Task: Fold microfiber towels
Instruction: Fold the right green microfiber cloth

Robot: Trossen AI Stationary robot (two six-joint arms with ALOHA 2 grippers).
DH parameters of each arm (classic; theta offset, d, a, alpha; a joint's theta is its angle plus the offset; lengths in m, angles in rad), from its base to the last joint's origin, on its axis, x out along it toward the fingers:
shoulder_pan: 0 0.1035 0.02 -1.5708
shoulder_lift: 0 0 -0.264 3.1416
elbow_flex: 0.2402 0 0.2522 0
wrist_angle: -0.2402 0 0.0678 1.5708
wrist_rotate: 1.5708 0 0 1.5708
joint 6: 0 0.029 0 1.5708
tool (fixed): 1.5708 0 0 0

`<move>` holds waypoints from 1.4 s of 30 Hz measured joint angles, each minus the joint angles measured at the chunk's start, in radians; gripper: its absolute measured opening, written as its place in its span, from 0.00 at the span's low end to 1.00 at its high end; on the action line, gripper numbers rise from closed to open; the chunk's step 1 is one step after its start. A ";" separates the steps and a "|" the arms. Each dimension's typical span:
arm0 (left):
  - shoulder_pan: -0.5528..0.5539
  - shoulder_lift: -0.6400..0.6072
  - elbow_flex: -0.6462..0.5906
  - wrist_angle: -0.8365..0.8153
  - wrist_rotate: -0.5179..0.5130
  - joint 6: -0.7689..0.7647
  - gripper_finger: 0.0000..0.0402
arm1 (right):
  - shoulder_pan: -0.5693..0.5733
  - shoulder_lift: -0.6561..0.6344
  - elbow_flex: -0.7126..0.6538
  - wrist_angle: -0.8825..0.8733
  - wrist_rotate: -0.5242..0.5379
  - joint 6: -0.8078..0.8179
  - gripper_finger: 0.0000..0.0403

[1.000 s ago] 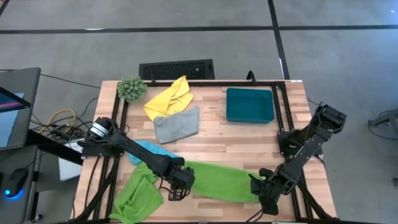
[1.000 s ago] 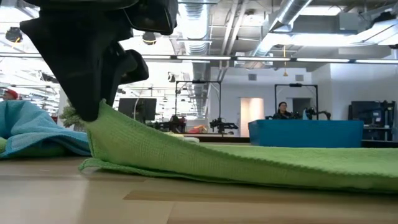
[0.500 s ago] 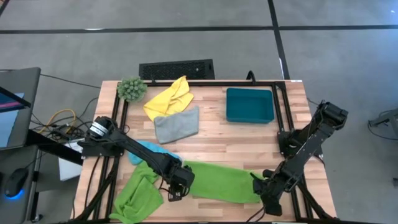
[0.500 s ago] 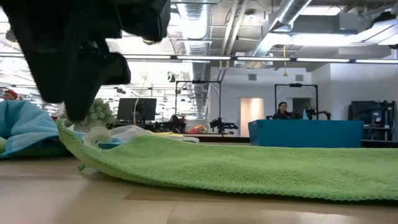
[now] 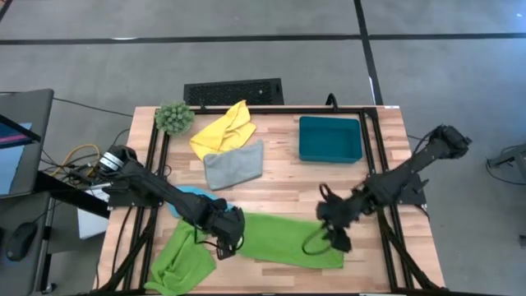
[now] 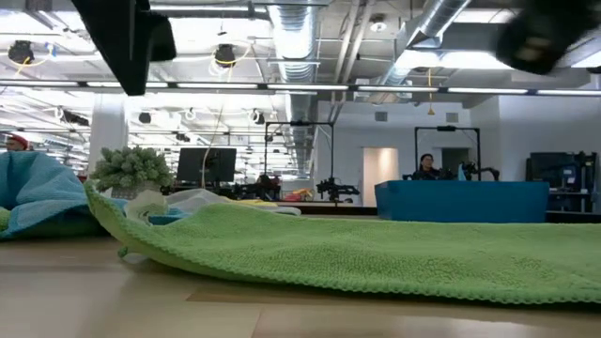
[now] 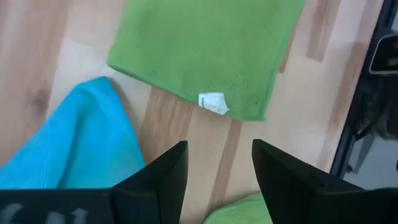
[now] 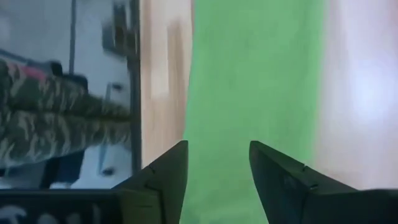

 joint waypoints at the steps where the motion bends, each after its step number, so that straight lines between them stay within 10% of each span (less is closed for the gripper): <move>1: -0.006 -0.006 0.000 -0.011 -0.016 -0.020 0.43 | -0.032 0.000 0.018 0.003 0.000 -0.051 0.48; 18: -0.082 -0.041 0.000 -0.085 -0.152 -0.401 0.43 | -0.411 0.374 0.294 -0.003 -0.309 -0.601 0.44; 42: -0.216 -0.043 0.000 -0.102 -0.245 -0.748 0.43 | -0.484 0.914 0.725 -0.003 -0.499 -0.831 0.41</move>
